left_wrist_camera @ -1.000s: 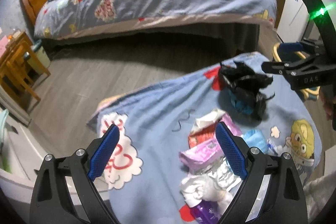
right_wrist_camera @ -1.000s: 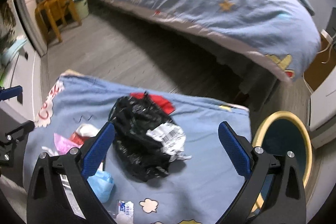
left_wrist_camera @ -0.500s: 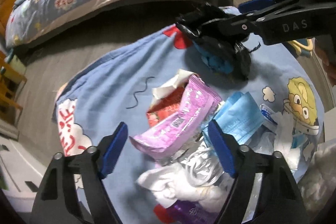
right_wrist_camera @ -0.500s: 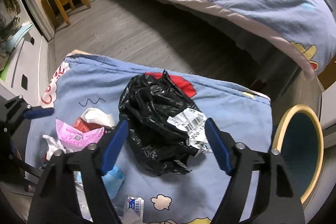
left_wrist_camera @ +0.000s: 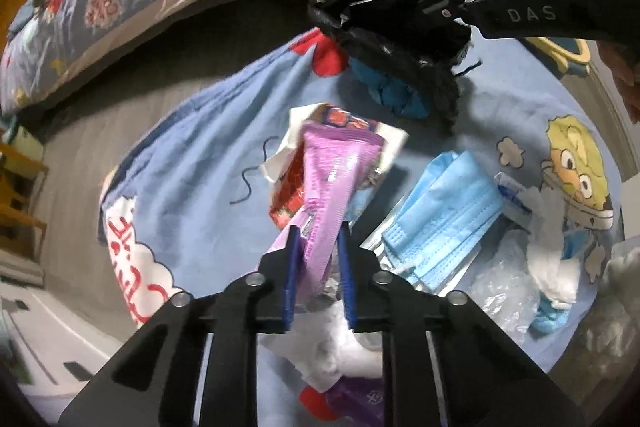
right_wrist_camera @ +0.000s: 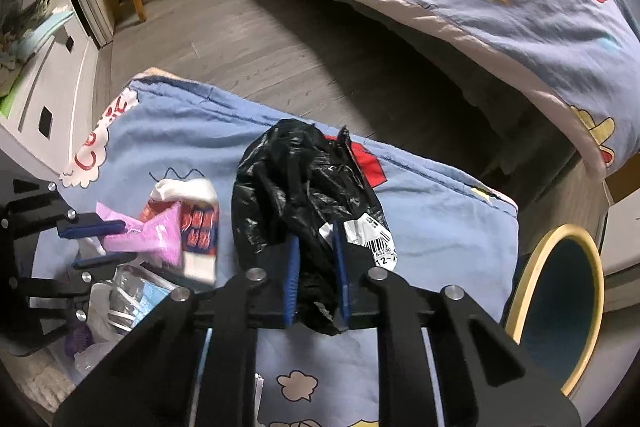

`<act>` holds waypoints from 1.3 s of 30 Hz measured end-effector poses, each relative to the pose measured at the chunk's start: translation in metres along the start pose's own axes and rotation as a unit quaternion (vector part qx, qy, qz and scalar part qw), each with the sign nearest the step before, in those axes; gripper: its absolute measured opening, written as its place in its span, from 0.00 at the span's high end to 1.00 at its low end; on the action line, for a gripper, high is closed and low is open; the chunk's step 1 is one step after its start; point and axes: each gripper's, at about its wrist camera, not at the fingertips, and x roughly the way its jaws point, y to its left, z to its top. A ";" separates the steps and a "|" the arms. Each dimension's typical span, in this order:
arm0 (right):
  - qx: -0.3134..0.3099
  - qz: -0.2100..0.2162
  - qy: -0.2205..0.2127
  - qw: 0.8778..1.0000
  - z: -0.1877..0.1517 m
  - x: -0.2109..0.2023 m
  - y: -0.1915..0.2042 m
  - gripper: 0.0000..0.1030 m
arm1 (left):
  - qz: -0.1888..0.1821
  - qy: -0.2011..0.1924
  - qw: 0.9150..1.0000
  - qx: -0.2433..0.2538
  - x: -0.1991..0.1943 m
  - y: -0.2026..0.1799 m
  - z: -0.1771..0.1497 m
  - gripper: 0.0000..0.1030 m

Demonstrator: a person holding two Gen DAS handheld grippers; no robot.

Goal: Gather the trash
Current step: 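Grasp the pink wrapper with the left tool while the right tool grasps the black plastic bag, then carry both items over the bin and open both tools to drop them inside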

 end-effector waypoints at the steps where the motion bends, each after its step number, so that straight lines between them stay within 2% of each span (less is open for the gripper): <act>1: 0.004 -0.001 -0.004 1.000 0.000 -0.003 -0.002 0.93 | -0.005 -0.007 1.000 -0.003 -0.005 0.001 0.002 0.87; 10: 0.024 -0.003 -0.017 1.000 -0.002 -0.029 -0.016 0.94 | -0.020 -0.052 0.998 -0.033 -0.038 0.010 0.014 0.88; 19: 0.051 -0.010 -0.048 0.998 0.000 -0.070 -0.024 0.94 | -0.022 -0.108 0.992 -0.065 -0.073 0.017 0.022 0.88; 26: 0.090 -0.008 -0.064 0.994 -0.005 -0.103 -0.035 0.94 | -0.016 -0.150 0.986 -0.073 -0.100 0.016 0.030 0.88; 32: 0.135 -0.009 -0.083 0.987 -0.017 -0.131 -0.044 0.94 | 0.004 -0.176 0.982 -0.068 -0.115 0.005 0.039 0.88; 39: 0.168 -0.021 -0.096 0.981 -0.035 -0.153 -0.063 0.94 | 0.023 -0.217 0.973 -0.079 -0.136 -0.005 0.051 0.88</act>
